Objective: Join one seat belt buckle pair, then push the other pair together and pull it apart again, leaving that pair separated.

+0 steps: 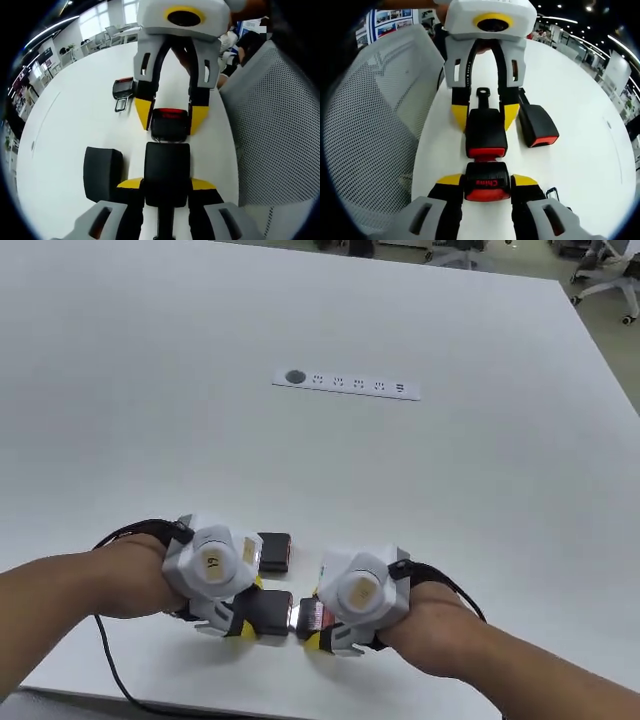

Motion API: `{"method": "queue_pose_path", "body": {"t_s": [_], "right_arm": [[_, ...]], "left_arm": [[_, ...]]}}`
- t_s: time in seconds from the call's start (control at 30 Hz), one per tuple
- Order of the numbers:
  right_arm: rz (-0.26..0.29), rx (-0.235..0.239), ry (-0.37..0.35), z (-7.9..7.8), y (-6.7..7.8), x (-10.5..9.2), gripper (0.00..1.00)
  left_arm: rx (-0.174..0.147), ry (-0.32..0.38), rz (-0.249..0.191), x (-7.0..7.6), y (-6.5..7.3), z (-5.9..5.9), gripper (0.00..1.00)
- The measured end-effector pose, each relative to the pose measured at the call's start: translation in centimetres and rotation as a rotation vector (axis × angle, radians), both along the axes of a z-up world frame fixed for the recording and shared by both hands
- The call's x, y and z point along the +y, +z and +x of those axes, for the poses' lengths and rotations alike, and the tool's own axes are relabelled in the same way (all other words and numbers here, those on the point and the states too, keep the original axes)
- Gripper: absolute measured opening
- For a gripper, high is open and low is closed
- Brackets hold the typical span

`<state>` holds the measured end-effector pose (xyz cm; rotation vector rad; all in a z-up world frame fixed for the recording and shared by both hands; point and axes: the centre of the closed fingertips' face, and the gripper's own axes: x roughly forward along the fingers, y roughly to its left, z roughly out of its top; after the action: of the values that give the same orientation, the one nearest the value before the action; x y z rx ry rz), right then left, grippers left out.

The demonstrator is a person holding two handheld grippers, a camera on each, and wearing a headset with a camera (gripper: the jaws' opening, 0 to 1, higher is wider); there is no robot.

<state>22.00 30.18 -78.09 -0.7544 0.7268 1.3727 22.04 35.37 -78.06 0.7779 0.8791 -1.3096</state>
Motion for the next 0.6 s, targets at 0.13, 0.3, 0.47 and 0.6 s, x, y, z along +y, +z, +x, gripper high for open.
{"method": "queue_pose_path", "body": {"t_s": [0.13,0.3,0.47,0.6], "right_arm": [[0.024,-0.01,-0.015,-0.1,1.2,0.2,0.38],[0.034,-0.022,-0.009,-0.2,2.7,0.2,0.38],[0.07,-0.042,-0.013,0.7,5.2,-0.1,0.36],[0.056,-0.07,-0.017,2.1,5.7,-0.9,0.36]], "left_arm": [[-0.03,0.014,-0.034,-0.6,2.5,0.0,0.36],[-0.081,0.008,-0.052,-0.8,4.7,0.7,0.37],[-0.102,0.037,-0.088,-1.2,6.3,1.9,0.35],[-0.119,0.038,-0.092,-1.0,6.4,3.2,0.37]]}}
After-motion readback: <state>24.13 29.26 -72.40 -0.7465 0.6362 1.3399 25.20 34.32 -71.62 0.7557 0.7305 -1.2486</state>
